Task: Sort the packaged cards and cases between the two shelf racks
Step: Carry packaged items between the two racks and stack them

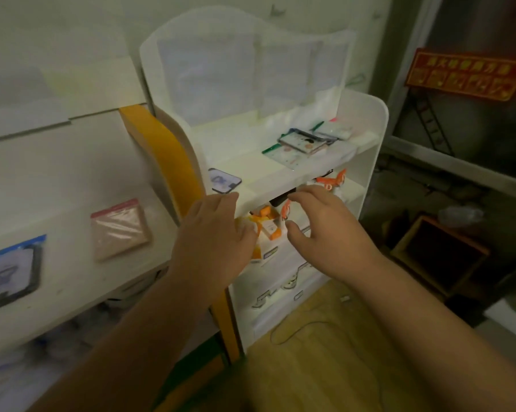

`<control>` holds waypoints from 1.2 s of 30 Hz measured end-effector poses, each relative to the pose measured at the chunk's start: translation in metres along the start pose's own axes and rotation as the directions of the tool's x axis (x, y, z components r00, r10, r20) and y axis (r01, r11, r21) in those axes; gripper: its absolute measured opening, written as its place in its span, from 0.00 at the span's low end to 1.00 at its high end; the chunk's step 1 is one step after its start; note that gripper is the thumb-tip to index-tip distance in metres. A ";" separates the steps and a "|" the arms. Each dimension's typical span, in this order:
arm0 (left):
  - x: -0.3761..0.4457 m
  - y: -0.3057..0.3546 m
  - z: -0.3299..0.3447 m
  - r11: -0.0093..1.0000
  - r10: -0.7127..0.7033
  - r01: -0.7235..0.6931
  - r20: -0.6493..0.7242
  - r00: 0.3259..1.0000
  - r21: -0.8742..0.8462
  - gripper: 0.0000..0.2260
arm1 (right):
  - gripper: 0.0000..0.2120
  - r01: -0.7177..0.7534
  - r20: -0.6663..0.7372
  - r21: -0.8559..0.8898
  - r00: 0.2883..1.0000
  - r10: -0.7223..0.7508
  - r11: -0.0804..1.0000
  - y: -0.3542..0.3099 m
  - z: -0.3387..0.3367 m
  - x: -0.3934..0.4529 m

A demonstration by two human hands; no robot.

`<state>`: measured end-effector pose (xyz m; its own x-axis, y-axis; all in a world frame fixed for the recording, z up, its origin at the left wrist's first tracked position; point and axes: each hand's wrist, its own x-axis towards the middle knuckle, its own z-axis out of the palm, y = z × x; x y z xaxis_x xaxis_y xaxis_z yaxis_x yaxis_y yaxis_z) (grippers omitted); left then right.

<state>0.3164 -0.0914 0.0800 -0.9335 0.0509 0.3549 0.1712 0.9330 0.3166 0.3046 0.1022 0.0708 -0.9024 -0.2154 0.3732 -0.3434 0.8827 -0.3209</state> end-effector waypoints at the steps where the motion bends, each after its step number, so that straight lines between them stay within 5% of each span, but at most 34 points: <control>1: 0.007 0.004 0.005 1.000 0.010 -0.010 0.009 1.000 0.002 0.24 | 0.23 0.000 0.000 -0.008 1.000 0.000 1.000 0.005 0.000 0.003; 21: 0.187 -0.010 0.110 0.992 0.016 -0.011 0.041 0.999 -0.122 0.27 | 0.23 -0.017 0.052 -0.100 0.998 0.022 0.995 0.112 0.044 0.168; 30: 0.219 -0.015 0.146 0.990 -0.033 0.048 0.119 0.992 -0.129 0.27 | 0.25 -0.065 0.180 -0.130 0.980 0.088 0.989 0.156 0.078 0.220; 36: 0.236 -0.014 0.169 0.985 -0.124 0.141 0.152 0.980 -0.100 0.29 | 0.28 -0.121 0.369 -0.261 0.904 0.215 0.958 0.204 0.117 0.275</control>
<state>0.0404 -0.0320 0.0107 -0.9846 -0.0119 0.1745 0.0689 0.8906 0.4495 -0.0443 0.1746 0.0062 -0.9858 -0.1596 -0.0529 -0.1520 0.9804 -0.1256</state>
